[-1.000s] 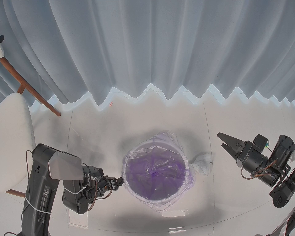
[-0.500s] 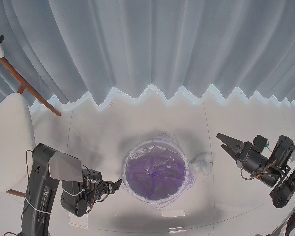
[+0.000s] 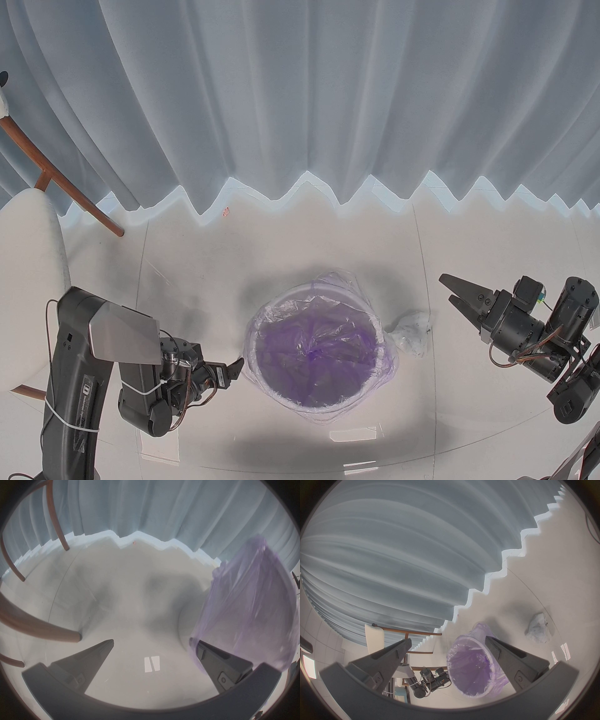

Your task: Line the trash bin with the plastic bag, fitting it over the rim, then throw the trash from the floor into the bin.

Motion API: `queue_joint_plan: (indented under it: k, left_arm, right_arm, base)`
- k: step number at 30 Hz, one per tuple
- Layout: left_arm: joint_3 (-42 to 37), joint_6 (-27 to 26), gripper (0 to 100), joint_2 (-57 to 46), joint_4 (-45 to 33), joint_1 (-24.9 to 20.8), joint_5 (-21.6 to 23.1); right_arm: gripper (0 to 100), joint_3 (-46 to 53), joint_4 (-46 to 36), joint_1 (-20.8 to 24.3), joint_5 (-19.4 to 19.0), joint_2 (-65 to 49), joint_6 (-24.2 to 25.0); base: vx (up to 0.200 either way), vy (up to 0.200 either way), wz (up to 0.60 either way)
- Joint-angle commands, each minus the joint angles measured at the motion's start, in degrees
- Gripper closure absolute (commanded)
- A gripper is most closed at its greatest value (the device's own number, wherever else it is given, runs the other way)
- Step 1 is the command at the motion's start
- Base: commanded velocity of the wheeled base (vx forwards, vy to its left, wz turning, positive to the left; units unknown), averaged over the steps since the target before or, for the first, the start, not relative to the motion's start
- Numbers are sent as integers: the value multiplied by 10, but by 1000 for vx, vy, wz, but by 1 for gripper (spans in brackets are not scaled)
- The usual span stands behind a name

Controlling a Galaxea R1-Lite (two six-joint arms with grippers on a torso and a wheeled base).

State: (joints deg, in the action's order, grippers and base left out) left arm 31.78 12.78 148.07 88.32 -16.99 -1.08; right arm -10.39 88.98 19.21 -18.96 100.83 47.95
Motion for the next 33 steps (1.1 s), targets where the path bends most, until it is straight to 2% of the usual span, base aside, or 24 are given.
queue_joint_plan:
  k: [1,9,14,21,25,30,33]
  left_arm:
    - [-3,20,0,-71,1,4,0]
    - [-21,44,0,-130,1,3,16]
    - [-32,84,0,-183,1,4,35]
    - [-59,88,0,-239,1,-4,57]
    - [-65,91,0,-278,0,-41,50]
    - [-67,145,0,-332,-16,-104,25]
    - [-49,142,0,-361,-97,-110,22]
  right_arm:
    - [0,0,9,0,0,1,-1]
    - [0,0,9,0,0,-3,-1]
    - [0,0,9,0,0,-4,-1]
    - [0,0,9,0,1,-4,-17]
    - [0,4,9,1,1,-13,-27]
    - [0,1,9,2,-6,-48,-11]
    - [0,4,9,2,-21,-64,-3]
  base:
    - [0,0,0]
    - [0,0,0]
    - [0,0,0]
    - [0,0,0]
    - [0,0,0]
    - [0,0,0]
    - [0,0,0]
